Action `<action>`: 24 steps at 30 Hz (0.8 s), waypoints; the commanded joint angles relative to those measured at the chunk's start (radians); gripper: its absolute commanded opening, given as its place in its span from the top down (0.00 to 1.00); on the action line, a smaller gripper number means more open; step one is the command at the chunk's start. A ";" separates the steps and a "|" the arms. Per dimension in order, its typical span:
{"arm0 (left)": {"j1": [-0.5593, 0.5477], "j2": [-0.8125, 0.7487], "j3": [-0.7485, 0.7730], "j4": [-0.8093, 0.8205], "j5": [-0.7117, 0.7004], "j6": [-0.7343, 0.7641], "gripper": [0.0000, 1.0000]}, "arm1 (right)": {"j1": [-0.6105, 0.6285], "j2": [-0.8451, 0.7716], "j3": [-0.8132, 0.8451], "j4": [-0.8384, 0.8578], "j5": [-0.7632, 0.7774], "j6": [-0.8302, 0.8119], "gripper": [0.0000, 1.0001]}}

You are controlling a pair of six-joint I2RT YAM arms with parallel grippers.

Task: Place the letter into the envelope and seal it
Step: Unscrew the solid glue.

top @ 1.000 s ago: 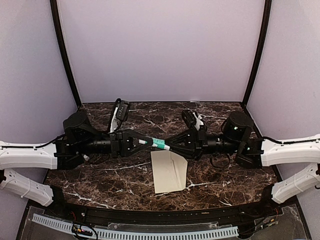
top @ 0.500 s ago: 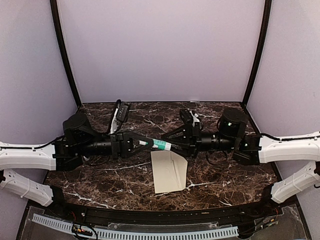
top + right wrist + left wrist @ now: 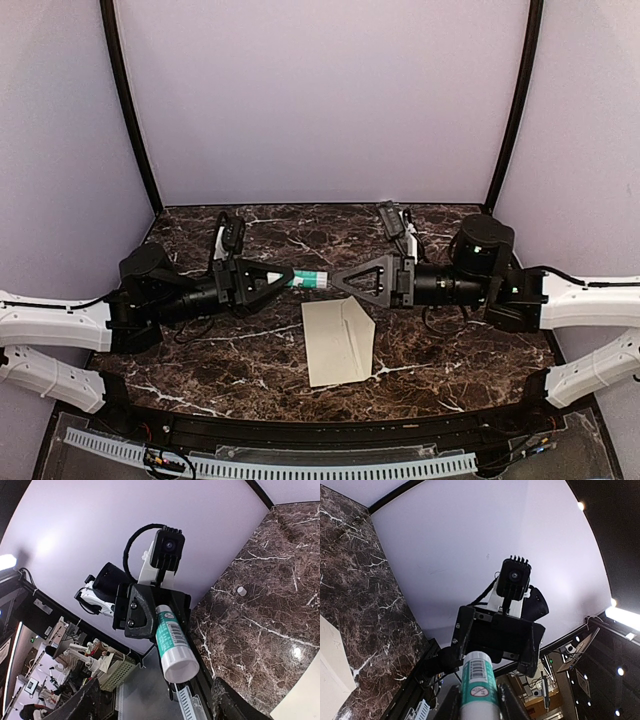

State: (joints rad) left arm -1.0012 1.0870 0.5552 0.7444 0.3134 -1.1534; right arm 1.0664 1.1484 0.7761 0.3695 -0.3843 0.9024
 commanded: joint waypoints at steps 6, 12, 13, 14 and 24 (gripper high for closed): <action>0.017 0.024 0.022 0.095 0.075 -0.111 1.00 | 0.065 -0.036 0.029 -0.096 0.097 -0.299 0.25; 0.020 0.064 0.032 0.178 0.137 -0.159 1.00 | 0.076 -0.011 0.074 -0.134 0.077 -0.372 0.29; 0.021 0.075 0.034 0.185 0.142 -0.165 1.00 | 0.078 -0.009 0.084 -0.141 0.076 -0.380 0.31; 0.020 0.084 0.038 0.197 0.151 -0.173 1.00 | 0.079 -0.008 0.089 -0.144 0.075 -0.387 0.33; 0.021 0.135 0.078 0.220 0.185 -0.184 1.00 | 0.079 0.009 0.097 -0.152 0.071 -0.398 0.56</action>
State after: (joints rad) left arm -0.9852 1.2175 0.5930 0.8997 0.4648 -1.3251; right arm 1.1389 1.1450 0.8471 0.2127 -0.3138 0.5175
